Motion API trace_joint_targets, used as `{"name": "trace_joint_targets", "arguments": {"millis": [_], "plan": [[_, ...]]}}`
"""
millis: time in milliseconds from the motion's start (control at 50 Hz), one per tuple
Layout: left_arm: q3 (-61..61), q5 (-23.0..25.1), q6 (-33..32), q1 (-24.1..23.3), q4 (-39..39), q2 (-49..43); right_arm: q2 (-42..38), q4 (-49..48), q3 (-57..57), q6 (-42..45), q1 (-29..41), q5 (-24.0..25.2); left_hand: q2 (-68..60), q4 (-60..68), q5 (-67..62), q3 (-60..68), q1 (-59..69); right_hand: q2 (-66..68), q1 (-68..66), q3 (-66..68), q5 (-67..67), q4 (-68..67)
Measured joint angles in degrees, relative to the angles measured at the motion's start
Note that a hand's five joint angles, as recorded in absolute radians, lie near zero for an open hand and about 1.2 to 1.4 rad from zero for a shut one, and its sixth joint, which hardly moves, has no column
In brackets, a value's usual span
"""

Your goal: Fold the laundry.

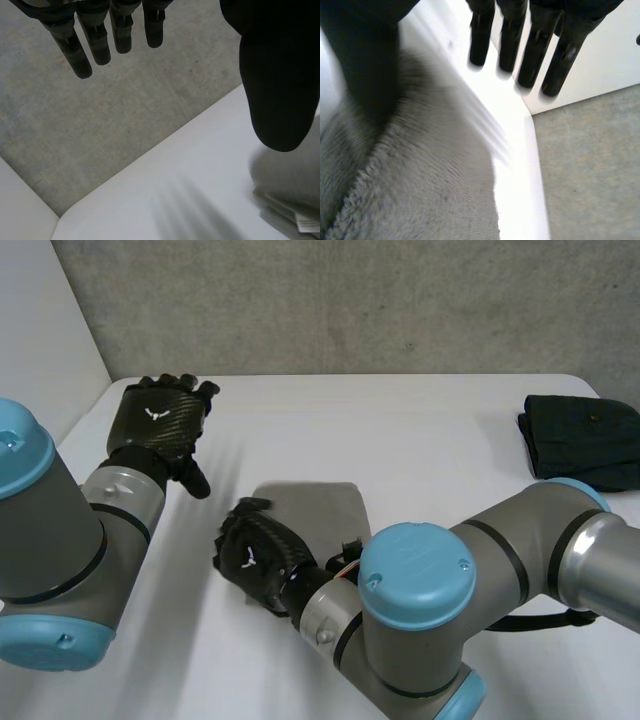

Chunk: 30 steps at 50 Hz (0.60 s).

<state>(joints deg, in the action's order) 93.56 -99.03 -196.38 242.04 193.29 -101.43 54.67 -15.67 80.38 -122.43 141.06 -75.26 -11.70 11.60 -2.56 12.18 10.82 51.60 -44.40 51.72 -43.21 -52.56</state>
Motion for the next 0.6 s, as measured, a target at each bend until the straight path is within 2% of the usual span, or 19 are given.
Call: {"name": "trace_joint_targets", "arguments": {"millis": [20,40,80,160,220,260,340,440,600], "plan": [[-0.1,0.1,0.6,0.5,0.4,-0.2,-0.2,0.0,-0.2,-2.1,0.2,0.2,0.0,0.0,0.0,0.0,0.0,-12.8,12.8,-12.5,12.6,13.1],[-0.1,0.1,1.0,0.7,0.6,-0.3,-0.1,0.0,-0.3,-5.5,0.2,0.3,0.0,0.0,0.0,0.0,0.0,-31.0,26.7,-30.6,30.1,30.2],[-0.3,0.4,1.9,1.0,0.9,-0.6,0.6,0.1,-0.1,-11.6,-0.3,0.2,0.0,0.0,0.0,0.0,0.0,-38.3,32.3,-38.3,38.6,38.4],[-0.9,1.4,4.1,1.1,1.5,-1.4,3.5,0.7,0.8,-25.0,-3.0,0.0,0.0,0.0,0.0,0.0,0.0,-38.9,32.7,-39.4,39.6,38.9],[-2.4,5.0,7.3,0.4,1.5,-3.2,8.7,4.2,2.0,-43.7,-9.8,0.0,0.0,0.0,0.0,0.0,0.0,-38.9,32.7,-39.4,39.6,38.9],[-2.6,5.8,7.8,0.1,1.5,-3.5,9.3,5.0,2.1,-46.6,-11.0,0.0,0.0,0.0,0.0,0.0,0.0,-38.9,32.7,-39.4,39.6,38.9],[-3.9,10.0,11.0,-2.5,0.4,-6.0,10.5,11.6,0.5,-58.5,-16.0,0.5,0.0,0.0,0.0,0.0,0.0,-38.9,32.7,-39.4,39.6,38.9],[-4.6,11.1,12.8,-5.8,-2.4,-9.3,6.3,18.2,-3.6,-61.7,-17.6,0.6,0.0,0.0,0.0,0.0,0.0,-38.9,32.7,-39.4,39.6,38.9],[-5.4,8.4,12.8,-8.1,-8.0,-14.6,-2.0,23.6,-9.8,-60.6,-17.3,0.2,0.0,0.0,0.0,0.0,0.0,-38.9,32.7,-39.4,39.6,38.9]]}}
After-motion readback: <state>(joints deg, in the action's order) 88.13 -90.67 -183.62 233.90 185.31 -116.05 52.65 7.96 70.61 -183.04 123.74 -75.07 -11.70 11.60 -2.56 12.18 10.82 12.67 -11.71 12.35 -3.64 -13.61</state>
